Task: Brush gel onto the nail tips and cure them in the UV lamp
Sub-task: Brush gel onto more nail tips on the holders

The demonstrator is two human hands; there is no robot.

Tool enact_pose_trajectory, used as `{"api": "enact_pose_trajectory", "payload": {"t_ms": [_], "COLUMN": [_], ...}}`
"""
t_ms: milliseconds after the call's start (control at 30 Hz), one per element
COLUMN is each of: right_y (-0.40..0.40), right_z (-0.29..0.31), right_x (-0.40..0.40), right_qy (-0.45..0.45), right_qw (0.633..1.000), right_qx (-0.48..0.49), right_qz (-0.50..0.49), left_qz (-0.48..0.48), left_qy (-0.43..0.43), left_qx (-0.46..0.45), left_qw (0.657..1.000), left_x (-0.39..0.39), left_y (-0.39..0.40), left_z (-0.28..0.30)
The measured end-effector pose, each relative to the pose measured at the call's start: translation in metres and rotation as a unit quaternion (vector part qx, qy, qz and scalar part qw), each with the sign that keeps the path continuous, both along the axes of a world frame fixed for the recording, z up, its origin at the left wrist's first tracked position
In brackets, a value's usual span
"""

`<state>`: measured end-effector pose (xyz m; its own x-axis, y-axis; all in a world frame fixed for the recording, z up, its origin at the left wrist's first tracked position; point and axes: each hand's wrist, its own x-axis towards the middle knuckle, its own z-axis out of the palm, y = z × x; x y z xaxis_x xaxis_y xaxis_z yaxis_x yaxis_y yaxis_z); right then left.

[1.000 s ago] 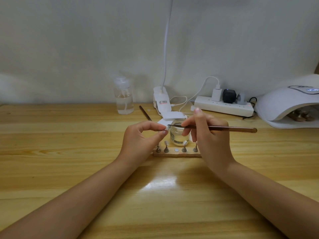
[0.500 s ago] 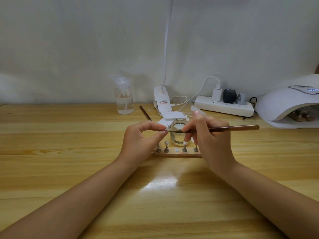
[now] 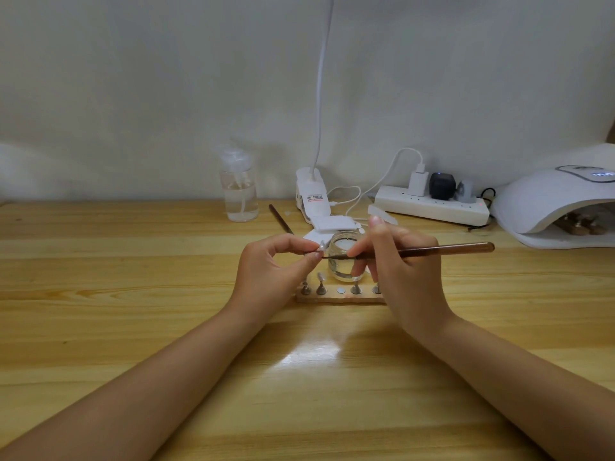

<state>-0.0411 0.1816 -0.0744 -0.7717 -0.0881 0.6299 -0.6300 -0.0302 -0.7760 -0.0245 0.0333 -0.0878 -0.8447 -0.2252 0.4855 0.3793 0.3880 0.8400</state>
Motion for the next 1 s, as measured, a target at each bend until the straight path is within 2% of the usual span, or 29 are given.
{"api": "enact_pose_trajectory", "payload": {"t_ms": [300, 667, 1000], "right_y": [-0.0016, 0.0027, 0.0006], "right_z": [0.001, 0.0062, 0.0057], "right_x": [-0.0015, -0.001, -0.0044], "right_qy": [-0.026, 0.004, 0.017], "right_qw": [1.0, 0.999, 1.0], "right_qx": [0.006, -0.036, 0.006], "right_qz": [-0.012, -0.005, -0.004], "left_qz": [0.005, -0.008, -0.019], "left_qy": [-0.001, 0.009, 0.022], "left_qx": [0.0, -0.002, -0.031], "left_qw": [1.0, 1.0, 0.999], "left_x": [0.0002, 0.0013, -0.0005], "left_y": [0.0001, 0.0011, 0.0013], "left_z": [-0.0001, 0.0024, 0.0003]}}
